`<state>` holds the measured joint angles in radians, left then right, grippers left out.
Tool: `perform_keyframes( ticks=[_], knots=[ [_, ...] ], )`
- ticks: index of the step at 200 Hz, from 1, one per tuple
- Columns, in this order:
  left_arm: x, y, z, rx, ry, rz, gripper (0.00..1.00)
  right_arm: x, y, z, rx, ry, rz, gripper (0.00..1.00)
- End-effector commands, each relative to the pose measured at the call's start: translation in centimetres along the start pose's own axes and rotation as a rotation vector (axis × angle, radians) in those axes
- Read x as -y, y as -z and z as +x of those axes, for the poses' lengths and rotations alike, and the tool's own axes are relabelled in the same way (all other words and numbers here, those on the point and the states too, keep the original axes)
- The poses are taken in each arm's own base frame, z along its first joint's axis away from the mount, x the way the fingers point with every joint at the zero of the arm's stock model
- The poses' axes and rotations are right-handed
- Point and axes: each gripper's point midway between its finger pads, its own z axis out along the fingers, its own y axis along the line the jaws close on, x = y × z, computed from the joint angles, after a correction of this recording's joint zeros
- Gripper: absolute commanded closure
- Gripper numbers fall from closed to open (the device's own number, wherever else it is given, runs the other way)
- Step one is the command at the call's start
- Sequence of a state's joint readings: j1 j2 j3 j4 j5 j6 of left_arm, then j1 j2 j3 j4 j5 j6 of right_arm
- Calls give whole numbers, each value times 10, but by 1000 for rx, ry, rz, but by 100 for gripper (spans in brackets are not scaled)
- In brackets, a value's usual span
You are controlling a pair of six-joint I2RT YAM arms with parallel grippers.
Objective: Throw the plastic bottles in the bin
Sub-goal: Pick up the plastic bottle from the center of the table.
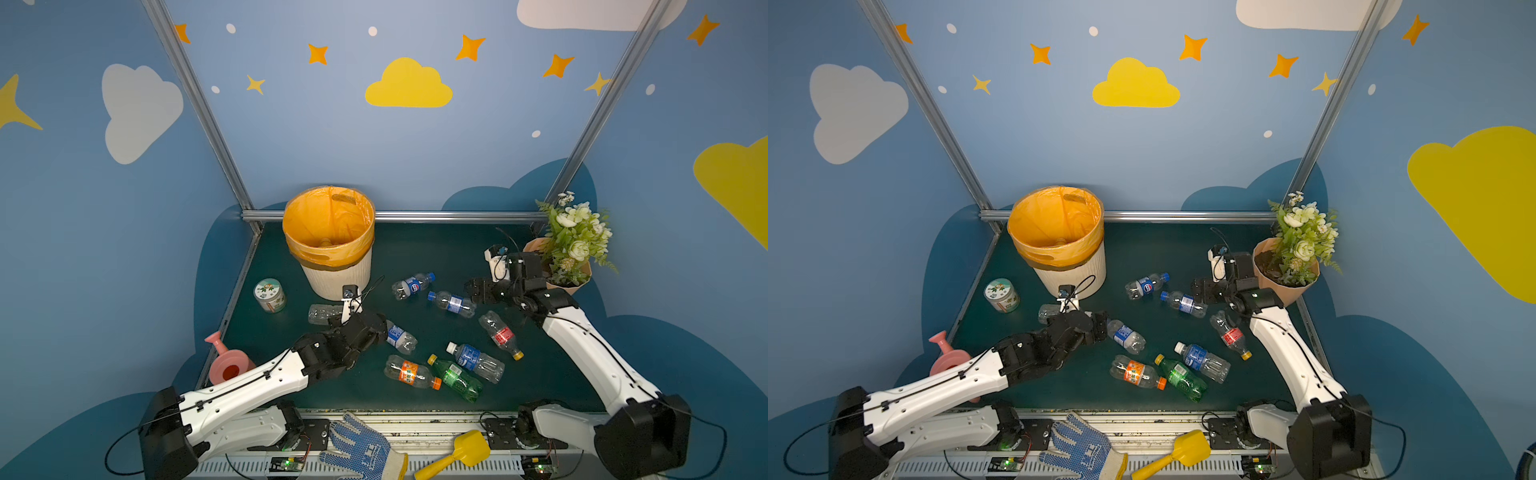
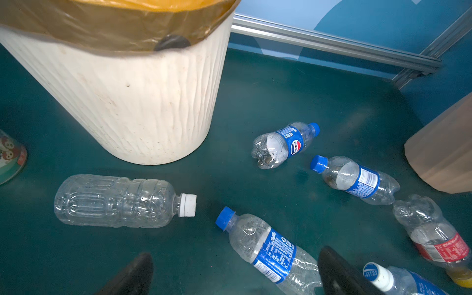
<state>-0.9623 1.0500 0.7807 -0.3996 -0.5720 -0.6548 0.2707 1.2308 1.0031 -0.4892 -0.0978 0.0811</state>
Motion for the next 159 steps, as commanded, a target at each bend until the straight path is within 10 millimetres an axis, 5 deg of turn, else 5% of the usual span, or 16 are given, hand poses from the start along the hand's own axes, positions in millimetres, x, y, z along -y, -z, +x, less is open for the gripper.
perform_keyframes(
  ticks=[1,65,159],
  knots=[
    [-10,-1,3,-3,15,-24,0,-1,-7,0,-81,68,-10,7],
    [-23,-1,5,-5,61,-18,0,-9,-56,37,-384,462,-86,10],
    [-39,4,3,5,96,-32,0,-19,-108,67,-558,549,-161,15]
  ],
)
